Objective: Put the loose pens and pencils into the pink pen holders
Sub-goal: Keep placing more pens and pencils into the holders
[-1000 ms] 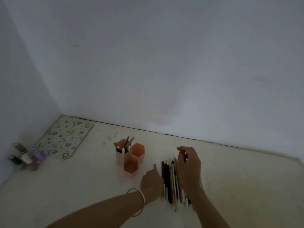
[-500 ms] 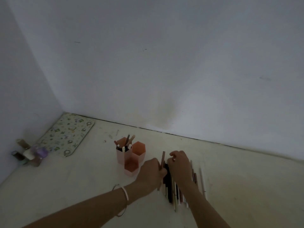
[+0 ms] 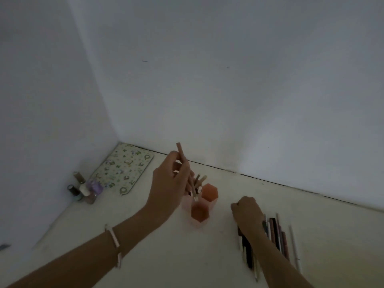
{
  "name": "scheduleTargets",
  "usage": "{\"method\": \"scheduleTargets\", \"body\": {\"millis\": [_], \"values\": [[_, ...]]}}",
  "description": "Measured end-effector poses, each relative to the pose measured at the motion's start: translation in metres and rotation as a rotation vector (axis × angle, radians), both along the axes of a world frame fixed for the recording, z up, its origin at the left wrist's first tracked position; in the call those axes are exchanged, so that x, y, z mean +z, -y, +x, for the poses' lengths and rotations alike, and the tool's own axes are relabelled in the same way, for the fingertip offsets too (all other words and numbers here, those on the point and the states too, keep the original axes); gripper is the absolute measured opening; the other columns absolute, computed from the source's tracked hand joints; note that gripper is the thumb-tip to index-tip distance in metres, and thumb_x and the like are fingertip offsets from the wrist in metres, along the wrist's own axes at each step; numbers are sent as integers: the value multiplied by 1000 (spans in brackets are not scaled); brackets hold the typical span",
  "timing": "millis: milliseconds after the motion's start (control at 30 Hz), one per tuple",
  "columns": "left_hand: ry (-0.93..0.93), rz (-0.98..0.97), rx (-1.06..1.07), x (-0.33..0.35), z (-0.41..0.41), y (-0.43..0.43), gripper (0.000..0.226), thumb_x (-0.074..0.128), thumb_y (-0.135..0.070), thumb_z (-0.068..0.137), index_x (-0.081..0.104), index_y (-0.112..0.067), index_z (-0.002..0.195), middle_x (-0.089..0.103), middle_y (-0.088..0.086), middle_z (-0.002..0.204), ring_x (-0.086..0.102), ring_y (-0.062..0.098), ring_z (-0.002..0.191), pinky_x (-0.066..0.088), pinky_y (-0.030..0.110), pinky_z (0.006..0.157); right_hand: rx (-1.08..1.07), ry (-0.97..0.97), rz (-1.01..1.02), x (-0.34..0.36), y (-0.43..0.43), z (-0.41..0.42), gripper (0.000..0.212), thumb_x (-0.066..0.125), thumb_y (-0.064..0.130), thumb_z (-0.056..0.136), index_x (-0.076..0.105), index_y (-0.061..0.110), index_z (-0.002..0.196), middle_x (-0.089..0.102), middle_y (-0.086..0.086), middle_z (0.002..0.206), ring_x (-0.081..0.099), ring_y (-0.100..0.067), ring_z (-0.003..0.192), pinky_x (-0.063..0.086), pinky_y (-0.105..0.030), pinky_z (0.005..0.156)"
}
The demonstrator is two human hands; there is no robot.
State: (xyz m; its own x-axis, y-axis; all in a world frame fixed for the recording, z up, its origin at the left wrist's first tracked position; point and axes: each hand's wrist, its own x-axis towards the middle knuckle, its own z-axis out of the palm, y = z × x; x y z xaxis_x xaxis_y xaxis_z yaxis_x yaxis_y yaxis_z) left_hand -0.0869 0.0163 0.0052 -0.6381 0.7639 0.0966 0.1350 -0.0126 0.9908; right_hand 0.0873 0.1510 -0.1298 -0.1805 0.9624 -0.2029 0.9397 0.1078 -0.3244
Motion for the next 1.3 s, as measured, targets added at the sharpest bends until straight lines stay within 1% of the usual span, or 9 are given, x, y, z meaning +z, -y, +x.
{"method": "scheduleTargets", "body": {"millis": [167, 333, 467, 633, 733, 900, 967, 1100, 1300], "values": [[-167, -36, 179, -6, -30, -22, 12, 61, -17, 88, 59, -14, 76, 62, -2, 64, 55, 3, 50, 48, 18, 46, -129, -499, 61, 76, -25, -10, 14, 57, 16, 88, 62, 4, 91, 63, -5, 78, 62, -26, 79, 39, -27, 61], [-233, -111, 183, -35, -37, -44, 10, 65, -18, 86, 61, -22, 77, 64, -8, 67, 59, -6, 59, 43, 5, 48, -220, -1154, 259, 143, -1, -22, 14, 57, 13, 86, 63, 19, 97, 71, -8, 82, 60, -15, 61, 50, -36, 65], [-358, -255, 164, -60, -41, -48, 11, 65, -22, 86, 62, -18, 77, 65, -9, 67, 63, 5, 61, 45, 12, 52, -257, -1342, 326, 153, 26, -33, 13, 59, 13, 87, 63, 24, 92, 70, -10, 89, 60, -14, 63, 52, -38, 67], [-473, -512, 50, -72, -38, -44, 26, 60, -41, 77, 71, -27, 96, 71, -11, 96, 60, 5, 80, 42, 19, 62, -187, -1281, 339, 128, 44, -46, 16, 60, 12, 91, 61, 28, 93, 68, 1, 81, 59, -17, 61, 51, -28, 58], [-451, -455, 140, -62, -45, -38, 41, 57, -33, 78, 65, -25, 117, 65, -8, 114, 58, 14, 103, 47, 30, 82, -26, -1137, 384, 110, 51, -55, 17, 60, 15, 93, 58, 32, 96, 67, 4, 84, 65, -17, 73, 54, -26, 66], [-292, -244, 238, -35, -60, -23, 31, 50, -10, 79, 56, -28, 103, 63, -15, 99, 57, 6, 83, 46, 29, 69, 161, -933, 431, 84, 55, -72, 20, 59, 15, 94, 56, 35, 99, 63, 19, 86, 63, -2, 81, 48, -9, 70], [-238, -200, 228, -27, -59, -20, 36, 46, -4, 75, 56, -29, 99, 64, -15, 94, 59, 6, 80, 51, 34, 68, 205, -828, 388, 71, 54, -76, 15, 59, 18, 94, 58, 33, 97, 63, 20, 88, 62, 0, 80, 51, -15, 71], [-245, -144, 173, -15, -44, -13, 36, 47, -1, 74, 55, -32, 91, 62, -14, 86, 57, 3, 70, 50, 29, 59, 397, -451, 455, 51, 53, -74, 18, 58, 25, 92, 74, 19, 97, 61, 5, 122, 54, -10, 106, 41, -15, 86], [-324, -141, -97, -28, 42, -22, 14, 54, -19, 75, 55, -32, 81, 61, -14, 75, 60, 2, 67, 54, 23, 65, 71, -741, 543, 78, 27, -21, 29, 56, -3, 86, 68, 12, 108, 58, 3, 107, 59, -14, 85, 47, -23, 76]]}}
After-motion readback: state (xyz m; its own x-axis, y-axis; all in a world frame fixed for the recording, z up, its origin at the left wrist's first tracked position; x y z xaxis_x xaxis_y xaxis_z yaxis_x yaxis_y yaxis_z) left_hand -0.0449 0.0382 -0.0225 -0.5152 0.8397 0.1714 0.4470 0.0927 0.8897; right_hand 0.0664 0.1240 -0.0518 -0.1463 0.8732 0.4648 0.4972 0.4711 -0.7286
